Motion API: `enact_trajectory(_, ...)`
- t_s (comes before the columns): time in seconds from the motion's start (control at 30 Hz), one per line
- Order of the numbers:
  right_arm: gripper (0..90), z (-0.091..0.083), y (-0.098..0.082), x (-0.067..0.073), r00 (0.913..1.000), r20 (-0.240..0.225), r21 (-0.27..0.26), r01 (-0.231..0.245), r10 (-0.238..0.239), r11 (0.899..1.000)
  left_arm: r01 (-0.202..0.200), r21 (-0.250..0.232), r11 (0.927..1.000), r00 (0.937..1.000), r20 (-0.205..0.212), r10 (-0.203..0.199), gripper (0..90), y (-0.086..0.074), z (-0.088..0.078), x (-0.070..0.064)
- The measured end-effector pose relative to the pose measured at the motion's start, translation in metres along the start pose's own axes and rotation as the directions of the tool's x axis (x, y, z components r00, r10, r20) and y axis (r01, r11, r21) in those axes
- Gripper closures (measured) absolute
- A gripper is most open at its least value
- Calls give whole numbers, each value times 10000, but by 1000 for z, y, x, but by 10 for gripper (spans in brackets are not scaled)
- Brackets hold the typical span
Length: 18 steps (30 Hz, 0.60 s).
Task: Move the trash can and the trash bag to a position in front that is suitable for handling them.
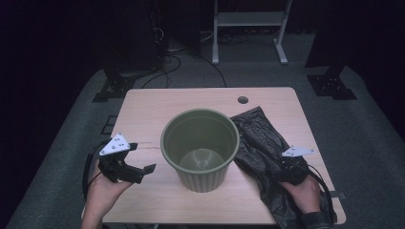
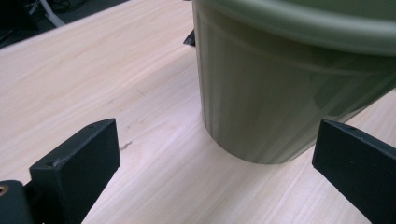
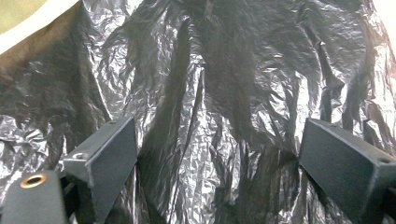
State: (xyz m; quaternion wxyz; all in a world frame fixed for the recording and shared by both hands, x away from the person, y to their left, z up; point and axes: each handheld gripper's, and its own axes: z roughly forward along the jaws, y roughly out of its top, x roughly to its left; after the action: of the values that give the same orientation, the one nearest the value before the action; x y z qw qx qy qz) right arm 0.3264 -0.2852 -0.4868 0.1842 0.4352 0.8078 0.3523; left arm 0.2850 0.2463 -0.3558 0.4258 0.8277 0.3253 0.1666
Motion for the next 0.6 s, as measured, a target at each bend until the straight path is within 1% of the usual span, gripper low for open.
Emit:
enact_trajectory(0.1, 105, 0, 0, 0, 10000, 0, -2, -2, 2, 10000, -73, 117, 9999, 9999, -70, 74, 0, -8, 11, -1)
enact_trajectory(0.2, 105, 0, 0, 0, 10000, -6, 1, 0, 0, 10000, -45, 264, 9996, 9999, -134, 49, 0, -16, 24, -1)
enact_trajectory(0.23, 105, 0, 0, 0, 10000, -9, 2, 3, -3, 10000, -19, 433, 9991, 9999, -169, 26, 0, -20, 30, -2)
enact_trajectory(0.27, 105, 0, 0, 0, 10000, -11, 3, 5, -5, 10000, -30, 471, 9989, 9998, -178, 38, 0, -23, 35, -2)
enact_trajectory(0.3, 105, 0, 0, 0, 10000, -9, 4, 6, -6, 10000, -30, 471, 9989, 9998, -178, 38, 0, -23, 35, -2)
enact_trajectory(0.33, 105, 0, 0, 0, 10000, -11, -3, -12, 12, 10000, 33, 472, 9989, 10000, -84, -29, 0, -29, 44, -4)
enact_trajectory(0.43, 105, 0, 0, 0, 10000, -12, -3, -8, 8, 10000, 42, 664, 9978, 10000, 9, -42, 0, -35, 57, -4)
enact_trajectory(0.47, 106, 0, 0, 0, 10000, -12, -3, -9, 9, 10000, 72, 656, 9978, 10000, 58, -76, 0, -38, 61, -4)
enact_trajectory(0.5, 105, 0, 0, 0, 10000, -11, -3, -7, 7, 10000, 16, 650, 9979, 10000, 45, -19, 0, -40, 65, -3)
enact_trajectory(0.6, 105, 0, 0, 0, 10000, -12, -1, -8, 8, 10000, 38, 492, 9988, 10000, 83, -42, 0, -50, 77, -2)
